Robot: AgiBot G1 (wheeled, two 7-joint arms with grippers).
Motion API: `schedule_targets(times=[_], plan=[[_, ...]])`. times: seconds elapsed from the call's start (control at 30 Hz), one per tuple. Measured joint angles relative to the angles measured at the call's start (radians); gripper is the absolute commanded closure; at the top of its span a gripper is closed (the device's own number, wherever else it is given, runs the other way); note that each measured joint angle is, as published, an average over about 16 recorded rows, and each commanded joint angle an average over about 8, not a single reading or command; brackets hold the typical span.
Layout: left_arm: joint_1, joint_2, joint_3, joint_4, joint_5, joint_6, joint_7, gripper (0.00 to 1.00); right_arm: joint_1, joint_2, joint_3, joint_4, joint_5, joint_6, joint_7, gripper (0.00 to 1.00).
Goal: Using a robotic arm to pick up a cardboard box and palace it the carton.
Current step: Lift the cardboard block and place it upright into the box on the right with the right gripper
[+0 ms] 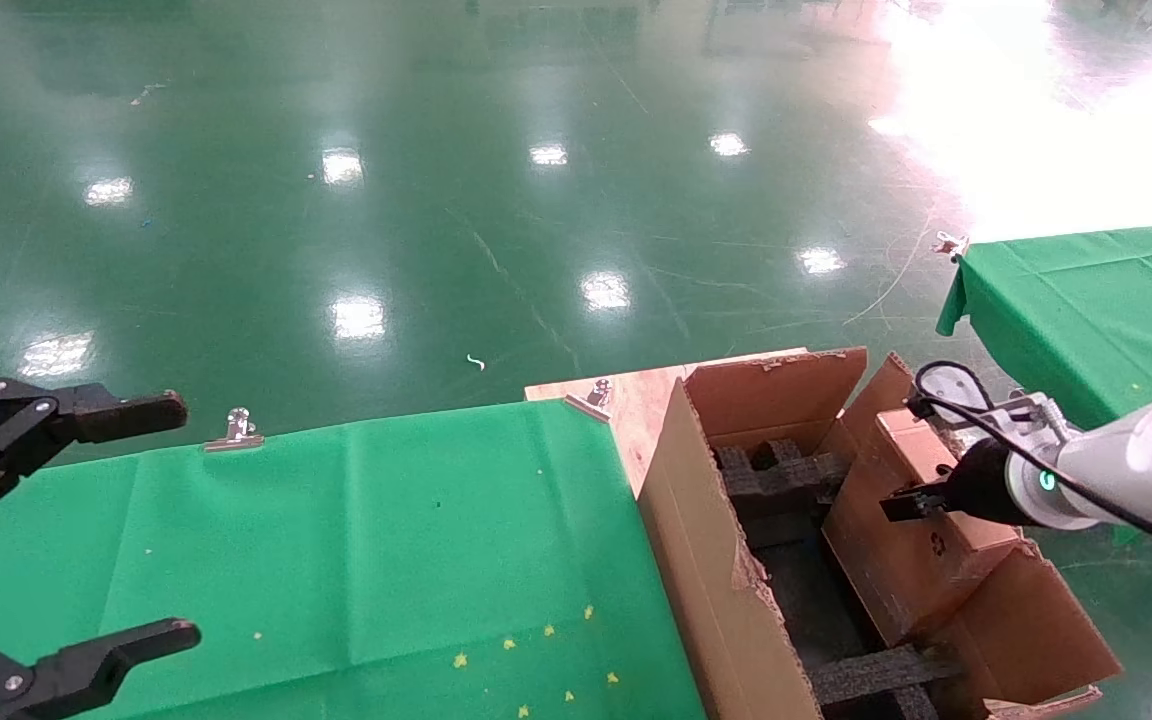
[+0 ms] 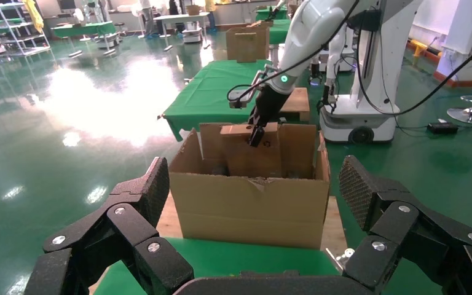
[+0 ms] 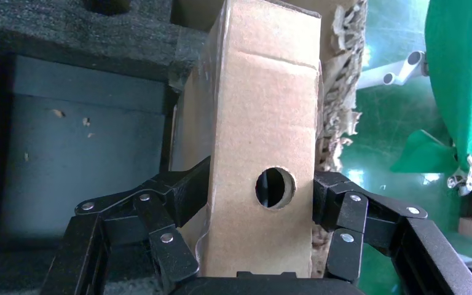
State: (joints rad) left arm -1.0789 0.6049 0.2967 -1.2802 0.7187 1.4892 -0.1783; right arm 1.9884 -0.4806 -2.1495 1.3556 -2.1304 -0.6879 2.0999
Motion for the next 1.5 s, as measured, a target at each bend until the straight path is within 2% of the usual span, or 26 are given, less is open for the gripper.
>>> schedule_targets(times=[0.37,0.87,1.4,1.47,1.5], plan=[[0.0,0.0,0.001,0.0,0.0,0.0,0.0,0.0,-0.084,-0.004,0.004,0.001,-0.071,0.057,0.136,1.0],[0.0,-0.001,0.001,0.0,-0.001,-0.001,0.001,0.0,-0.159,-0.003,-0.008,-0.007,-0.07,0.119,0.173,1.0],[0.0,-0.001,0.002,0.0,-0.002,-0.001,0.001,0.0,-0.244,-0.06,-0.008,-0.051,-0.13,0.144,0.244,1.0],[0.0,-0.001,0.002,0.0,-0.002,-0.001,0.001,0.0,-0.251,-0.067,-0.007,-0.058,-0.138,0.145,0.249,0.96],[0.0,-0.001,0.002,0.0,-0.002,-0.001,0.001,0.0,-0.254,-0.07,-0.007,-0.061,-0.142,0.146,0.252,0.91]])
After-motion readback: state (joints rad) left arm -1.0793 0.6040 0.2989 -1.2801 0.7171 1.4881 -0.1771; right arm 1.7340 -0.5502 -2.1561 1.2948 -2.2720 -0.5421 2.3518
